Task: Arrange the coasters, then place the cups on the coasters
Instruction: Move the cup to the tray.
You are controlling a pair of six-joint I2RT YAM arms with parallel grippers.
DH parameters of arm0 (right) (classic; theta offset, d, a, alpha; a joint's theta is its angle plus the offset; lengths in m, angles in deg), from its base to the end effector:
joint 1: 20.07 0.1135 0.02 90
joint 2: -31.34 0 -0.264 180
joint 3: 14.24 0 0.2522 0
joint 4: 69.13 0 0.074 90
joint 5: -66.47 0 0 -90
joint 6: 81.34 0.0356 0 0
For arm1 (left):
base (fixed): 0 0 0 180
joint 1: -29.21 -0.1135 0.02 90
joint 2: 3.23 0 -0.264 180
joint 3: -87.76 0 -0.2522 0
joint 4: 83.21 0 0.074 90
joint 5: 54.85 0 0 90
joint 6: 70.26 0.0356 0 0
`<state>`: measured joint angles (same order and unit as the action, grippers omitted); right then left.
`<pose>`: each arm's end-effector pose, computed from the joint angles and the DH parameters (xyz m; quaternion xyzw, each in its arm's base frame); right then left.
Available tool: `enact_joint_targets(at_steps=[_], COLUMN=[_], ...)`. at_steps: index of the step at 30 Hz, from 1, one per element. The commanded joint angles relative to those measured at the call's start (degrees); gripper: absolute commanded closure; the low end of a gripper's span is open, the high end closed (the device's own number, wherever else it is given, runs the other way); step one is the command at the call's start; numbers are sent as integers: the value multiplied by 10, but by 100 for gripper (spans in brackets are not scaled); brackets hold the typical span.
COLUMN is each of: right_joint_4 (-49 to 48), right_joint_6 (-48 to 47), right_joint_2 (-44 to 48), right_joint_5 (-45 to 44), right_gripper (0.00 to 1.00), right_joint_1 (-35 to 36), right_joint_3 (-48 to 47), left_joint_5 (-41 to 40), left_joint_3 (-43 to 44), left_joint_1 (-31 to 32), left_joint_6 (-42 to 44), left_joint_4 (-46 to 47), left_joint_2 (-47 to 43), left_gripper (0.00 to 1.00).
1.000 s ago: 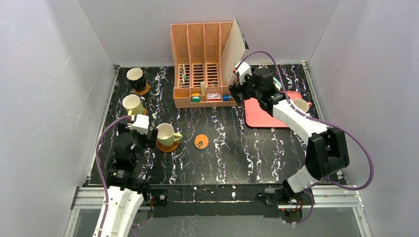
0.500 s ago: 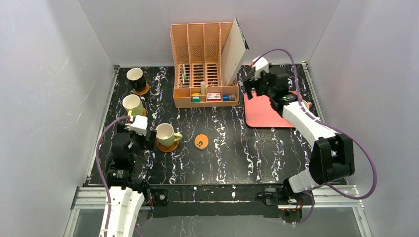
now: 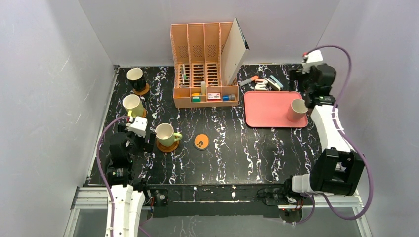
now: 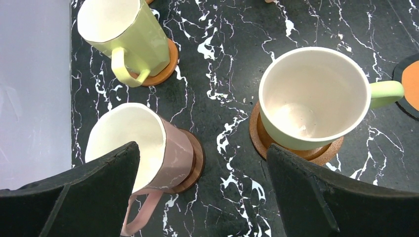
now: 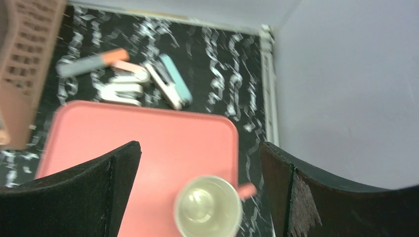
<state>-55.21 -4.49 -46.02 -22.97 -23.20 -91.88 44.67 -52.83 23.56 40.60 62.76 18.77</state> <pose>0.3205 -0.0172 0.3465 -0.0717 0.7828 -0.0837 0.6124 0.1204 0.0060 0.2566 0.1549 0.7855 0.0718 0.5948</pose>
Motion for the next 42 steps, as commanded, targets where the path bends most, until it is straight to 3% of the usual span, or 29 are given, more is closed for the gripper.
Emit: enact_joint_targets(at_steps=[1, 6, 20, 32, 42], right_joint_4=[98, 147, 281, 350, 342], right_joint_6=[12, -32, -203, -264, -249], right_joint_2=[-23, -35, -62, -129, -154], right_joint_5=[75, 188, 330, 387, 387], right_gripper=[2, 2, 2, 2, 2], right_joint_1=[-102, -175, -232, -257, -257], right_joint_3=[-42, -50, -54, -72, -94], left_joint_5=[31, 26, 33, 3, 0], left_joint_3=[13, 14, 13, 15, 14], left_joint_1=[-6, -7, -22, -23, -23], left_joint_6=[11, 14, 18, 7, 5], left_joint_4=[-13, -14, -16, -7, -5], left_joint_2=[-5, 5, 8, 12, 12], left_gripper=[2, 2, 2, 2, 2])
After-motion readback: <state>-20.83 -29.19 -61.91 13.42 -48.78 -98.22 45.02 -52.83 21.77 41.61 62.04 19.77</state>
